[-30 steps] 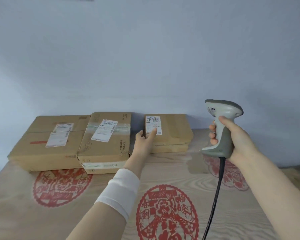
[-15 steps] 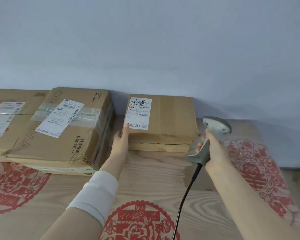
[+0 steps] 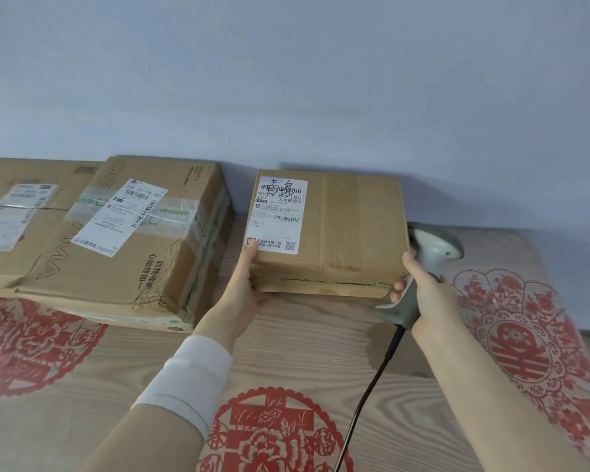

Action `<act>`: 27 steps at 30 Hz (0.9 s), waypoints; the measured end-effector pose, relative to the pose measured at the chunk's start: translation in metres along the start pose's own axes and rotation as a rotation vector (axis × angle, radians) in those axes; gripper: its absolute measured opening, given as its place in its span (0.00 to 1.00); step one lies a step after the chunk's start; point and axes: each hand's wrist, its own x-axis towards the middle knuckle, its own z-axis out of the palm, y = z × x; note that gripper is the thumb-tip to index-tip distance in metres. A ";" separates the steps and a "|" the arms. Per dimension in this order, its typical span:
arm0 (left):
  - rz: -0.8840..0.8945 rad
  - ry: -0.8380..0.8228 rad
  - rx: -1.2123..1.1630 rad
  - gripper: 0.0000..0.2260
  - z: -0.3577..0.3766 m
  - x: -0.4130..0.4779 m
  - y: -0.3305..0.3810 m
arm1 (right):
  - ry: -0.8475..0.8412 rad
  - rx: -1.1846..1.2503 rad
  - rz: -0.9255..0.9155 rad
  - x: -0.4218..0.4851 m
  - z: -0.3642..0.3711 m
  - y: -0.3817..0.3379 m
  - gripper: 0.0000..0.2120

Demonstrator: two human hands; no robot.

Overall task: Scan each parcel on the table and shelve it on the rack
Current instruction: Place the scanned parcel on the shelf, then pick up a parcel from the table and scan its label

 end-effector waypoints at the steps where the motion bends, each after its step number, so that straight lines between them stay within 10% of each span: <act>1: -0.013 -0.010 0.005 0.21 0.000 -0.007 0.000 | -0.008 0.016 0.002 -0.005 -0.004 -0.002 0.10; 14: 0.018 -0.325 0.200 0.46 -0.035 -0.119 -0.003 | -0.018 0.108 -0.114 -0.127 -0.047 -0.011 0.07; 27: 0.227 -0.161 -0.034 0.45 -0.085 -0.212 -0.017 | 0.066 -0.039 -0.344 -0.264 -0.066 -0.008 0.09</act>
